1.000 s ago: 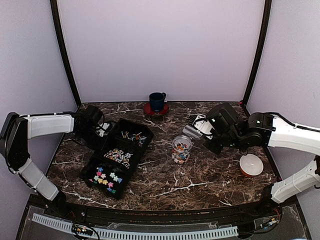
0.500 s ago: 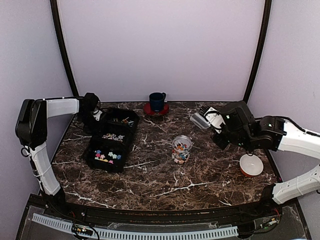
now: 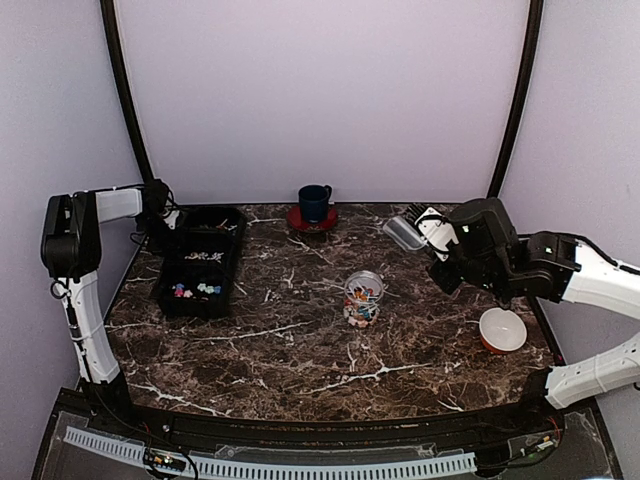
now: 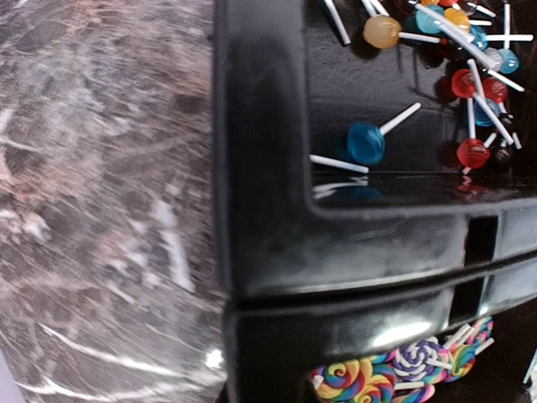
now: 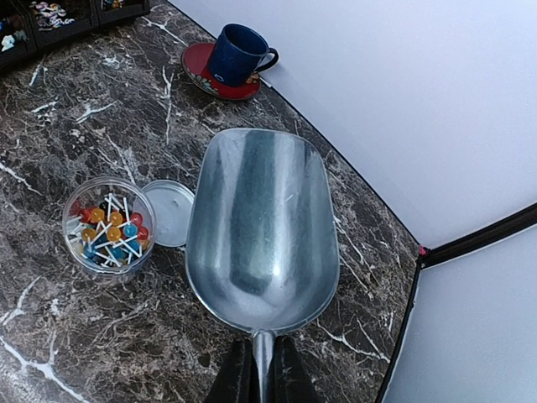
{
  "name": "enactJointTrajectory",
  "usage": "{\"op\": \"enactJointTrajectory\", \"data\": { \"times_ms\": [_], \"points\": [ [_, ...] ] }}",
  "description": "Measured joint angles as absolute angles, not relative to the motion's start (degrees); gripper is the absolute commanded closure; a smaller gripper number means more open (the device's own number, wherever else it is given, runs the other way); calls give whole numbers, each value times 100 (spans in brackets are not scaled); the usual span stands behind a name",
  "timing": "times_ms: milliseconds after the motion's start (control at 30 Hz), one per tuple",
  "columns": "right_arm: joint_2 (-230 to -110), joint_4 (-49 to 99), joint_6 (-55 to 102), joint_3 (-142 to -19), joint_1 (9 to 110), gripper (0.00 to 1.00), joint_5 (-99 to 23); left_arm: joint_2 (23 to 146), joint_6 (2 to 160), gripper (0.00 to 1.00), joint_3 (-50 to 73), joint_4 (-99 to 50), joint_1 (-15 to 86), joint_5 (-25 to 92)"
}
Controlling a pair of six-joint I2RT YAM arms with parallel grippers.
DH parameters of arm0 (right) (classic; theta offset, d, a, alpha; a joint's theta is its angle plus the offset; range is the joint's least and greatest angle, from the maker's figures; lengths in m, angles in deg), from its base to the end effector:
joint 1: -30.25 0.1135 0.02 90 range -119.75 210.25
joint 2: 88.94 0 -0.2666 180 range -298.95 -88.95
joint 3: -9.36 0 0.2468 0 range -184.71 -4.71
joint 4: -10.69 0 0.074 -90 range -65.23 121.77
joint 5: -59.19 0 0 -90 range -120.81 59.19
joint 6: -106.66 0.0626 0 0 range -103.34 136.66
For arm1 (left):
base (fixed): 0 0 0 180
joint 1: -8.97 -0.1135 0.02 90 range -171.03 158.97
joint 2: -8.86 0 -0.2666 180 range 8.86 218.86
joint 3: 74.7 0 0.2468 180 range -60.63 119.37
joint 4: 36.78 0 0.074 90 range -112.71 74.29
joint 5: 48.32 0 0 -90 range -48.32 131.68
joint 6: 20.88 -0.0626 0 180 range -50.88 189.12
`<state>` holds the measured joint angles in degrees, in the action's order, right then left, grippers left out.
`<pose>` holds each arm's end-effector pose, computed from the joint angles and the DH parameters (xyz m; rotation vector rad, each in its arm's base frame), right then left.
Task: Pack the candies
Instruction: Put down the plate at the corner of the board, then place the spatula at the center of the board.
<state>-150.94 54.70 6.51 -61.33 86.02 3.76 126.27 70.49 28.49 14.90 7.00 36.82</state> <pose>0.1651 0.1795 0.3136 -0.8367 1.8952 -0.1767 0.4376 0.0097 0.1651 -0.0546 2.7180 -0.1123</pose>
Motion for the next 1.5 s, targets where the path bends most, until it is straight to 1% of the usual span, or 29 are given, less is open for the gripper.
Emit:
{"op": "enactJointTrajectory", "data": {
  "times_ms": [133, 233, 333, 400, 533, 767, 867, 900, 967, 1200, 1333, 1367, 1500],
  "points": [
    [-15149, 5472, 675, -6113, 8449, 100, 374, 12843, 6878, 77, 3107, 1573, 540, 3763],
    [-15182, 5477, 695, -6113, 8320, 100, 376, 12926, 6784, 70, 3253, 1634, 463, 3863],
    [-15184, 5477, 717, -6113, 8239, 100, 372, 12968, 6756, 58, 3387, 1697, 439, 3973],
    [-15186, 5477, 734, -6113, 8204, 100, 367, 13001, 6751, 53, 3498, 1726, 431, 4078],
    [-15269, 5474, 782, -6113, 8044, 100, 350, 13081, 6765, 49, 3693, 1805, 426, 4377],
    [-15586, 5452, 905, -6124, 7537, 100, 168, 13197, 6885, 47, 3951, 1920, 352, 4919],
    [-15791, 5415, 961, -6201, 7234, 100, 18, 13186, 6996, 45, 3986, 1962, 308, 5026],
    [-15881, 5385, 974, -6247, 7129, 100, -44, 13175, 7022, 40, 3986, 1962, 310, 5031],
    [-16082, 5275, 990, -6341, 6921, 100, -149, 13130, 7068, 37, 3981, 1962, 345, 5048],
    [-16880, 4847, 1040, -6653, 6053, 100, -590, 12306, 7147, 37, 3916, 1916, 776, 5149],
    [-17367, 4591, 1127, -6867, 5417, 100, -896, 11538, 7189, 27, 3673, 1757, 1371, 5210],
    [-17501, 4545, 1143, -6946, 5269, 100, -981, 11346, 7195, 25, 3562, 1706, 1530, 5208],
    [-18006, 4250, 1165, -7239, 4840, 100, -1202, 10734, 7261, 14, 2954, 1405, 2249, 5179]
  ]
}}
